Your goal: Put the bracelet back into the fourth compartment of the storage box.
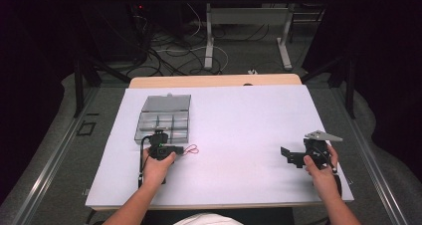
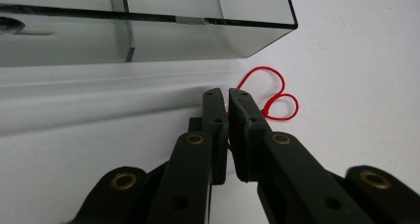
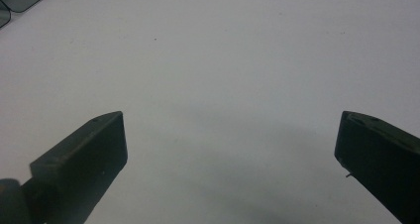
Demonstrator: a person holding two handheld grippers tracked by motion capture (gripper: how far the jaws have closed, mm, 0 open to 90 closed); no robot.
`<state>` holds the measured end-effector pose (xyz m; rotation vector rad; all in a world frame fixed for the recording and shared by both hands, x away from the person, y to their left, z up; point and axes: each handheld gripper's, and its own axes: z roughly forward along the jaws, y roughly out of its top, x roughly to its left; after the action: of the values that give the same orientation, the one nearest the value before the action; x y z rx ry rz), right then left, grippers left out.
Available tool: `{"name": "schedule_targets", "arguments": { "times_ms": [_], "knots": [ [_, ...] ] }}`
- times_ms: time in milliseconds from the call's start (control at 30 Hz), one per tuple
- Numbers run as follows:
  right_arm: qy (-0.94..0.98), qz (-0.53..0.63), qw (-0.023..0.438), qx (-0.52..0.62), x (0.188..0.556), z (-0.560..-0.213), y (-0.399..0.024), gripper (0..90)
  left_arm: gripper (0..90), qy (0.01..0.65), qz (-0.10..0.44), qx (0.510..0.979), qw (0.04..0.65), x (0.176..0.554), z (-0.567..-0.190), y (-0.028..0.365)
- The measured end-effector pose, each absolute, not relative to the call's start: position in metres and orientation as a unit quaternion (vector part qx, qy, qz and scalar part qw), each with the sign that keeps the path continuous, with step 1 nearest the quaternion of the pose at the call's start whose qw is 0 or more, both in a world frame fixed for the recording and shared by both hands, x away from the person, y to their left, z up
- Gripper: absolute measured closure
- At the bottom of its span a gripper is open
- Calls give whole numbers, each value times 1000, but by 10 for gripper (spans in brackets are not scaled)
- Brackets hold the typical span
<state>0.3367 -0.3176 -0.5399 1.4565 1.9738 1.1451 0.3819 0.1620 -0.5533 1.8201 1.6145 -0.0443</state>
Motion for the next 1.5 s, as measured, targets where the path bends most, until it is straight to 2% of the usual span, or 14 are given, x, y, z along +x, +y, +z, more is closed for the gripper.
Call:
{"name": "schedule_targets", "arguments": {
  "times_ms": [1500],
  "knots": [
    [709,415,213,528,336,-540,-318,0,872,611,-17,694,380,374,-539,168]
  ]
}}
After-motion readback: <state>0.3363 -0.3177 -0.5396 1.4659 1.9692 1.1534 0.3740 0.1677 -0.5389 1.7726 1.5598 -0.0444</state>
